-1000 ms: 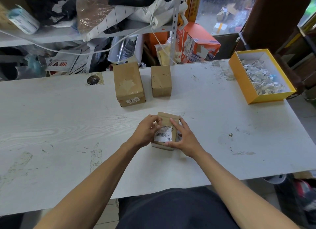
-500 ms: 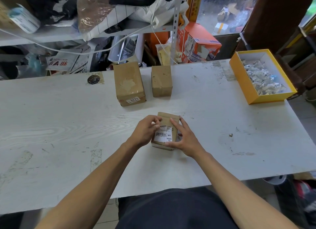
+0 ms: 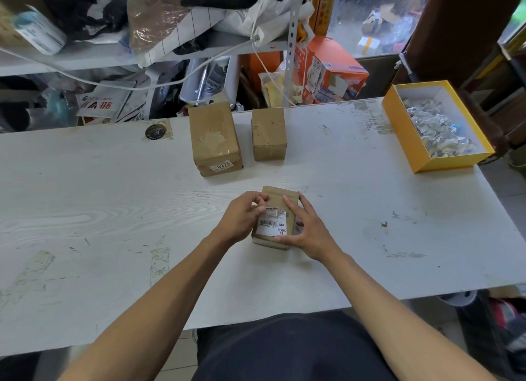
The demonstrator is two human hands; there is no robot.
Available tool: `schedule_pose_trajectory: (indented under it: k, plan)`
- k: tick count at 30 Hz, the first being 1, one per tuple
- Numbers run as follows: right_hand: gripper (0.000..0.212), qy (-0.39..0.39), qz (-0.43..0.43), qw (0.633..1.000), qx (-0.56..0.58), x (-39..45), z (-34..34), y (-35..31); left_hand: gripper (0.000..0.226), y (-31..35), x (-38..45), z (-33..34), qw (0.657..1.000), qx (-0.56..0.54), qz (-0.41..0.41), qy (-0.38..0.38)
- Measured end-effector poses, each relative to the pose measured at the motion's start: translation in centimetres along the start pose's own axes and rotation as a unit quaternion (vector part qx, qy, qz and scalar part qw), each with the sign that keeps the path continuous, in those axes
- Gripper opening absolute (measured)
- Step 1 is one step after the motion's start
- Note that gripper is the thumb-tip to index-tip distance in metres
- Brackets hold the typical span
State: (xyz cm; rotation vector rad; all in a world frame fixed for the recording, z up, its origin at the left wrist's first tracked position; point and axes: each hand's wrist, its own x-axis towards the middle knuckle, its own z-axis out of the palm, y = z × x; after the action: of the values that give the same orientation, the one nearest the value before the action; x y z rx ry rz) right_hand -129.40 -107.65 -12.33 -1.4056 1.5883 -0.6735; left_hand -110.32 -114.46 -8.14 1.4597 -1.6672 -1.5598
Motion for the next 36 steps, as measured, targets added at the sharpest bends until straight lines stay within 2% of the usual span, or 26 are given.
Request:
schedule_pose_trajectory:
  k: [36]
  plan:
    - [0.102,0.003,-0.009,1.000,0.008,0.36,0.29,0.87,0.026,0.02,0.02,-0.23,1.000,0.018,-0.004,-0.004]
